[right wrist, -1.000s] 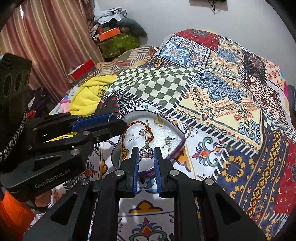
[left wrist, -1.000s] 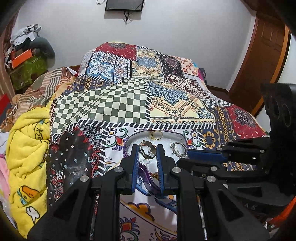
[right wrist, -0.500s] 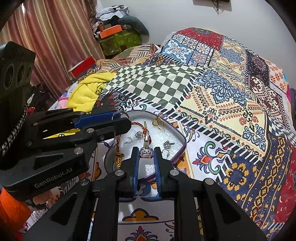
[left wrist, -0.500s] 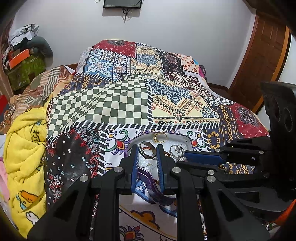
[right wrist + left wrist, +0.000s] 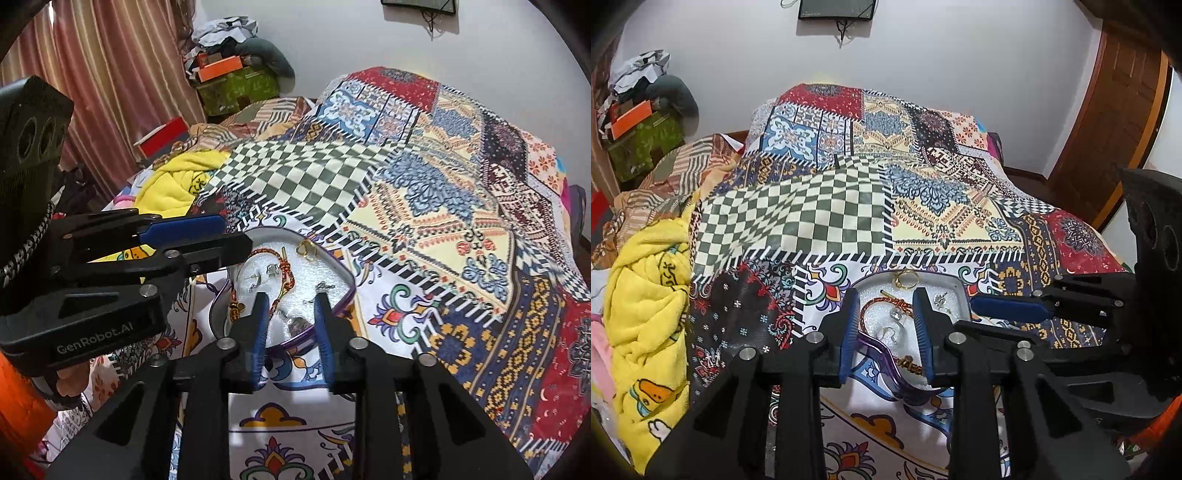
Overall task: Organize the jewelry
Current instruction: 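Move both tools back to the quilt toward the last ring and red bracelet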
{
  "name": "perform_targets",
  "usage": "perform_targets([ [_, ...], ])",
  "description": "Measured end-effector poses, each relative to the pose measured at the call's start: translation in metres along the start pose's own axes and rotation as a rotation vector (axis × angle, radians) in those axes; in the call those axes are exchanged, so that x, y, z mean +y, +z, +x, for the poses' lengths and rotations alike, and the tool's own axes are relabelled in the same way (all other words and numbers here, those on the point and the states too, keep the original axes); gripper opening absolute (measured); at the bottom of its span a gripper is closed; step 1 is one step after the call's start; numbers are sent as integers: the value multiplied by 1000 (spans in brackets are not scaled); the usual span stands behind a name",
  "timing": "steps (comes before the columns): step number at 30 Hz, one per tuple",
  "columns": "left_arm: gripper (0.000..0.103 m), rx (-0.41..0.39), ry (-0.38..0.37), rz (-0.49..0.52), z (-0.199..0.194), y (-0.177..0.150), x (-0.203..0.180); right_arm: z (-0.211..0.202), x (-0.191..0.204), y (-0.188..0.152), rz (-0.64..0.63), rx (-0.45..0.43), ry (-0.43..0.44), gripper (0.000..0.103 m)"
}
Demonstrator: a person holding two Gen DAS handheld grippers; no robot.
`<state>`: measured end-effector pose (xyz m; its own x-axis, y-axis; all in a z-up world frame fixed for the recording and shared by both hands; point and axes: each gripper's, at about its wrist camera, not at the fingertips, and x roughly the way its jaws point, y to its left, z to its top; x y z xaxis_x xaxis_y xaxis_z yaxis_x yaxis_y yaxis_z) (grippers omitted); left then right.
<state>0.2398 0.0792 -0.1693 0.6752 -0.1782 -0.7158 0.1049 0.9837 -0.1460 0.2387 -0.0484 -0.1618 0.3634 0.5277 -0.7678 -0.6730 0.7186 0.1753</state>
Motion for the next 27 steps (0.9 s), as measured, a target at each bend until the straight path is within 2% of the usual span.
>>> perform_targets([
  [8,28,-40,28,7,-31,6,-10,-37,-11,-2,35,-57,-45,24],
  [16,28,-55,41,25,-58,1,-32,-92,-37,-14,114,-129,-123,24],
  [22,29,-33,23,45,-66,-10,-56,-123,-60,-35,179,-144,-184,24],
  [27,29,12,1,63,-56,-22,-77,-137,-83,-57,239,-134,-231,24],
])
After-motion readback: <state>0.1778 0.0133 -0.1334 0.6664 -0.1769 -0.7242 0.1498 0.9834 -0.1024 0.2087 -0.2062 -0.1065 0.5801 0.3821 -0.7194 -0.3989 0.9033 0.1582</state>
